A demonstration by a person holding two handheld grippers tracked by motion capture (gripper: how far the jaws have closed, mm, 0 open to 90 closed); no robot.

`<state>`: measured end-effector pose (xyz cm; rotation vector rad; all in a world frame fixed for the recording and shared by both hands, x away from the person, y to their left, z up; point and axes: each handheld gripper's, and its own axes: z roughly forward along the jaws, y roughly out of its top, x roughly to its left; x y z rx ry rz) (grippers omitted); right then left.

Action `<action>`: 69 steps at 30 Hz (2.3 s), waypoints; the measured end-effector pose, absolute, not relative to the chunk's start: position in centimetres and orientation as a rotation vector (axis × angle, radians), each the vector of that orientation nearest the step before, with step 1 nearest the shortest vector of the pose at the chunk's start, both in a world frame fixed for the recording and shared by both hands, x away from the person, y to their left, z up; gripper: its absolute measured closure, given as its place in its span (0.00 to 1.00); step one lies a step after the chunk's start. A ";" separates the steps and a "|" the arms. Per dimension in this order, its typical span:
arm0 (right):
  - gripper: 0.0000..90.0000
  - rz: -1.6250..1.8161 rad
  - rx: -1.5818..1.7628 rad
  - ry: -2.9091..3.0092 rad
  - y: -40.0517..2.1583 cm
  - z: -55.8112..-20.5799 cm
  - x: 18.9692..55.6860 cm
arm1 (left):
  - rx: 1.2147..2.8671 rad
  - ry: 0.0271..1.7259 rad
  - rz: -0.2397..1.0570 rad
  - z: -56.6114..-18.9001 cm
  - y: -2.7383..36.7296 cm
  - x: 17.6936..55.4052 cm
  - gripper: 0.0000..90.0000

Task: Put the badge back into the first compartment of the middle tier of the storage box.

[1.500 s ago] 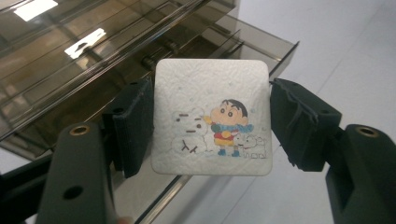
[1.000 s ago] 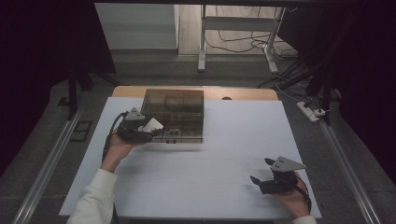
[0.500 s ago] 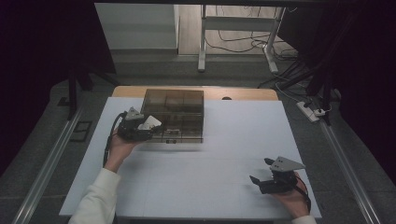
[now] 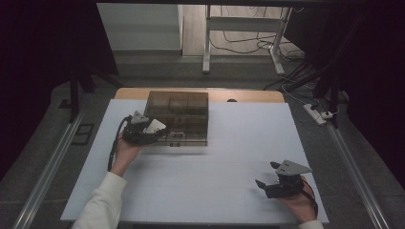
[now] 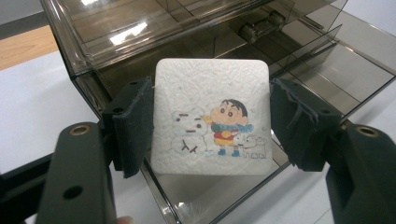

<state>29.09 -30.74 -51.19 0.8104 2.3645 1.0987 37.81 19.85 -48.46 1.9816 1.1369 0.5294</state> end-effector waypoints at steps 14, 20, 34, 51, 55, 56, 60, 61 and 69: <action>0.12 1.102 0.818 2.362 -30.8 -51.2 29.1 | 1.994 1.158 0.504 -48.6 20.0 37.9 0.30; 0.12 1.100 0.818 2.362 -30.8 -51.2 29.0 | 1.995 1.149 0.502 -48.5 19.8 37.8 0.29; 0.12 1.096 0.814 2.366 -30.9 -51.1 29.0 | 1.999 1.111 0.478 -48.1 19.6 37.4 0.30; 0.12 1.102 0.816 2.355 -31.0 -51.1 29.0 | 2.036 0.985 0.421 -46.6 18.9 34.8 0.29; 0.12 1.107 0.816 2.357 -31.0 -51.1 29.0 | 2.050 0.963 0.415 -46.7 18.8 33.8 0.29; 0.12 1.107 0.814 2.357 -31.0 -51.1 29.0 | 2.056 0.956 0.416 -46.8 18.8 33.5 0.29; 0.12 1.110 0.814 2.358 -31.0 -51.0 29.0 | 2.057 0.946 0.411 -47.0 19.0 32.4 0.29; 0.12 1.110 0.814 2.354 -31.0 -51.0 29.0 | 2.058 0.945 0.409 -47.0 19.1 32.1 0.29; 0.12 1.111 0.812 2.351 -30.9 -51.0 28.9 | 2.047 0.951 0.402 -47.9 19.9 30.0 0.29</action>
